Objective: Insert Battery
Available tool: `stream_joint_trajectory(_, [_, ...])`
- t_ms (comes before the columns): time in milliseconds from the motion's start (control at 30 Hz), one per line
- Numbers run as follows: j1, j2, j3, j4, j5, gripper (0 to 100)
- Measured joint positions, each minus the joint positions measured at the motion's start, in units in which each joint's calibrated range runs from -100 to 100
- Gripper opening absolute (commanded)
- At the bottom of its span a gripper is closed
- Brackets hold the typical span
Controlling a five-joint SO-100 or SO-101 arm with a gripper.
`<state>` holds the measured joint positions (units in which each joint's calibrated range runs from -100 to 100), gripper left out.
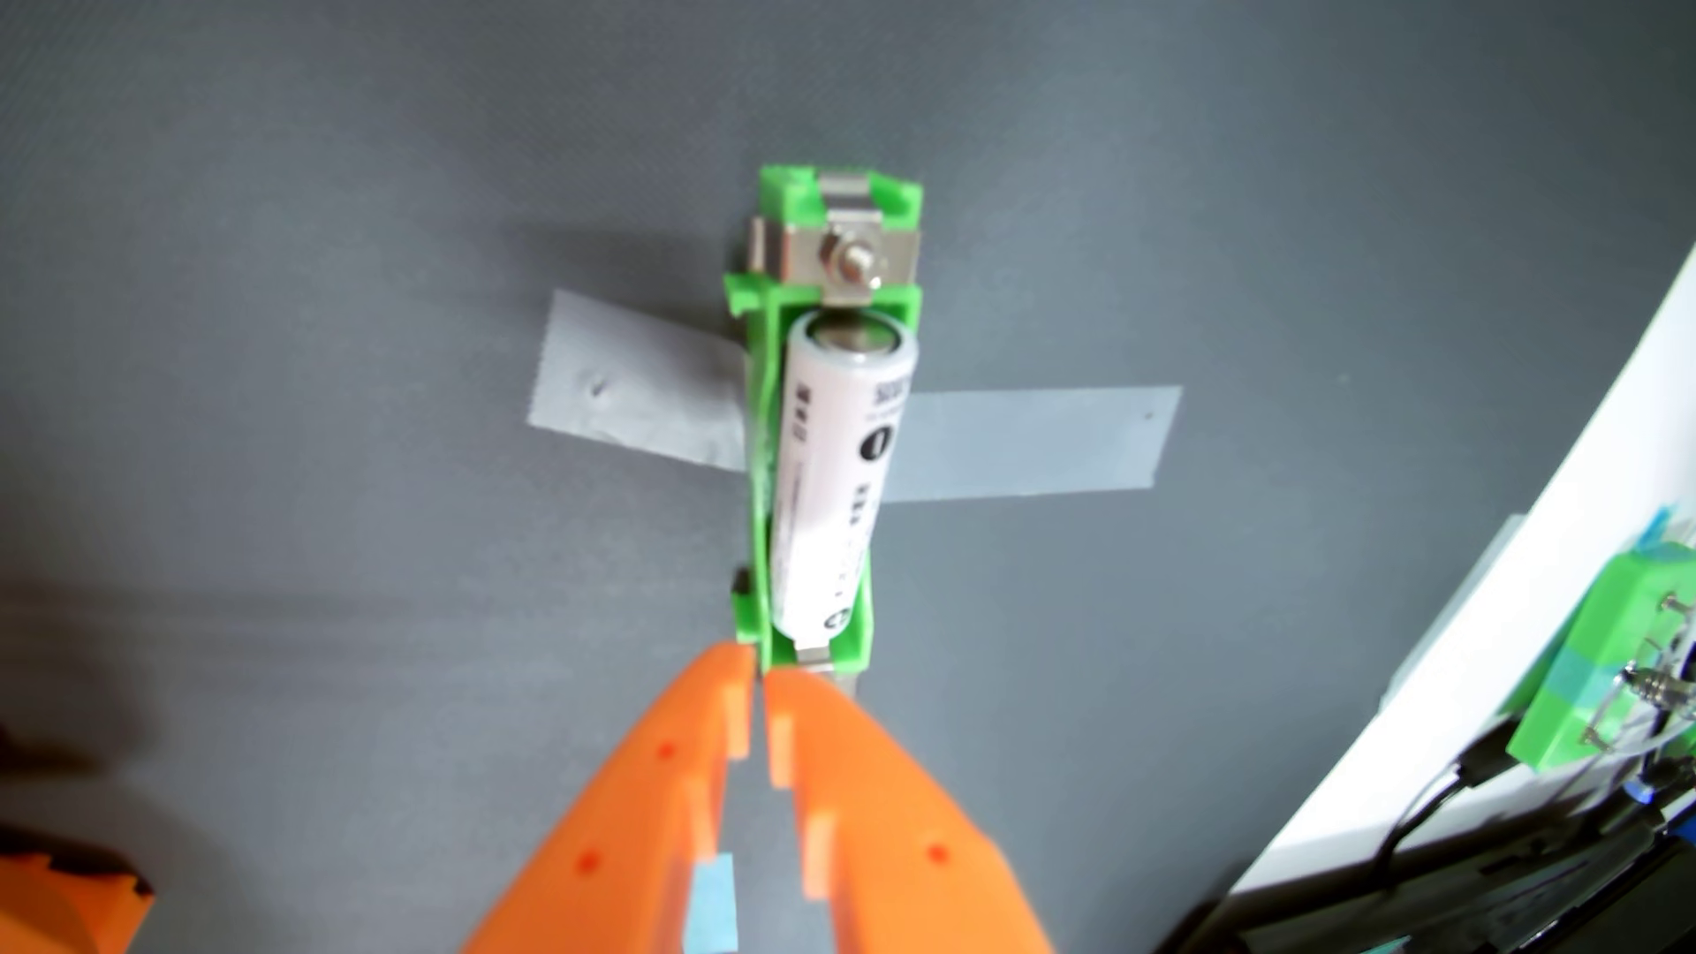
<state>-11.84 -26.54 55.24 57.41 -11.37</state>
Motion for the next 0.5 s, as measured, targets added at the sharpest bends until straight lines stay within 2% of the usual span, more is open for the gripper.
stream_joint_trajectory(233, [-5.16,0.00,0.00,0.00,0.00,2])
stream_joint_trajectory(500, [-5.24,0.00,0.36,-3.18,0.00,2])
